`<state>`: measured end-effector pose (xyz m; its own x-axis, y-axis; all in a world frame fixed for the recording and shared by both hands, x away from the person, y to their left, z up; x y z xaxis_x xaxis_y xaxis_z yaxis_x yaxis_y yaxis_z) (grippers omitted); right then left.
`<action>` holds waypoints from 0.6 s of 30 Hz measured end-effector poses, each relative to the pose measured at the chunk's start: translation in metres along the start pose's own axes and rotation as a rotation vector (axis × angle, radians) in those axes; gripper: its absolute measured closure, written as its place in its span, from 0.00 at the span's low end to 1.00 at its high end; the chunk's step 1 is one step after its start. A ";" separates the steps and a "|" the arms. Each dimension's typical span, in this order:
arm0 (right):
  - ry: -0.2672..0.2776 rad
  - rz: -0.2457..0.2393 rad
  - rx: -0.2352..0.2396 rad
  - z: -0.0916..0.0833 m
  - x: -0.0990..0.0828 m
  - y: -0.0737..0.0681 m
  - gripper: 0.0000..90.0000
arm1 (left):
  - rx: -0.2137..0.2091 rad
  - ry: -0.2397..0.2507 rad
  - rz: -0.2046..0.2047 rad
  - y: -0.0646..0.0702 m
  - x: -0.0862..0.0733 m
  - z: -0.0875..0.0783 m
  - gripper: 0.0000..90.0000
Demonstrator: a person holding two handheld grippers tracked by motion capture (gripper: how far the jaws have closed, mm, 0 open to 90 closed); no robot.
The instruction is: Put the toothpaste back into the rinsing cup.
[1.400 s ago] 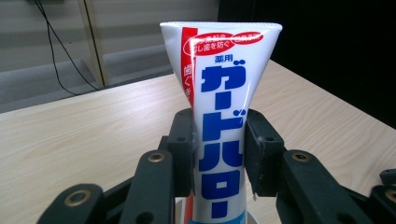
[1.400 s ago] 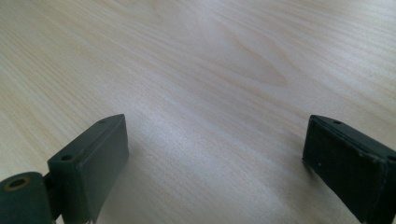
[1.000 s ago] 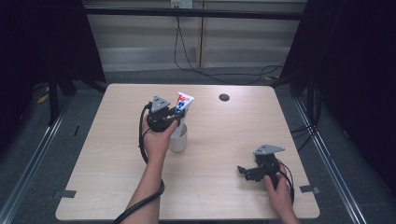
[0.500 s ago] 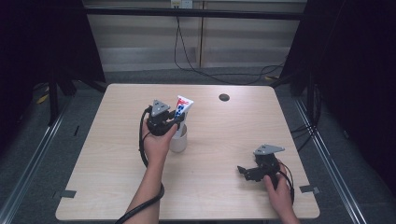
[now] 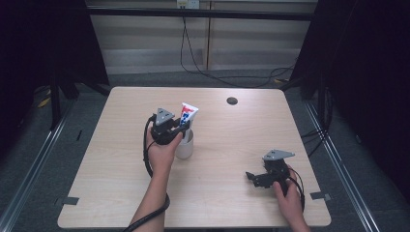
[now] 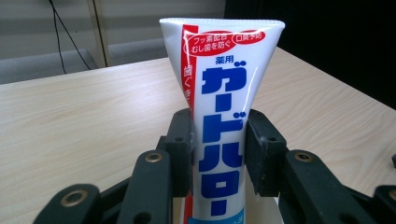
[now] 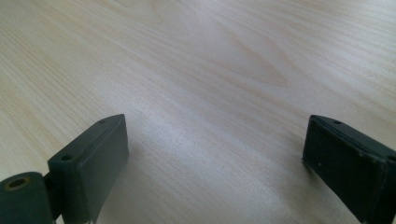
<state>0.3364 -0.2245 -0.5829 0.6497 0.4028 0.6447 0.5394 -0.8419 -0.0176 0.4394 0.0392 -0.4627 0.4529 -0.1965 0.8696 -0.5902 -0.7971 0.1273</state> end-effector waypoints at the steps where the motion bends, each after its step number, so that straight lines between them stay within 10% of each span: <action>1: 0.000 0.000 0.000 0.000 0.000 0.000 0.07 | 0.001 0.000 0.000 0.000 -0.001 -0.001 0.73; 18: 0.000 0.000 0.000 0.000 0.000 0.000 0.07 | 0.013 -0.048 0.004 -0.001 -0.022 -0.001 0.71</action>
<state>0.3364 -0.2245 -0.5829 0.6498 0.4024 0.6448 0.5394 -0.8419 -0.0181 0.4291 0.0450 -0.4809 0.4826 -0.2263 0.8461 -0.5835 -0.8035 0.1179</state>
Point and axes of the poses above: each handheld gripper's, and its own axes: z roughly forward along the jaws, x roughly out of its top, y roughly to its right, the point moved 10 cm from there along z, roughly forward along the jaws, and after that the axes turned 5 degrees about -y, right-handed, at the moved point
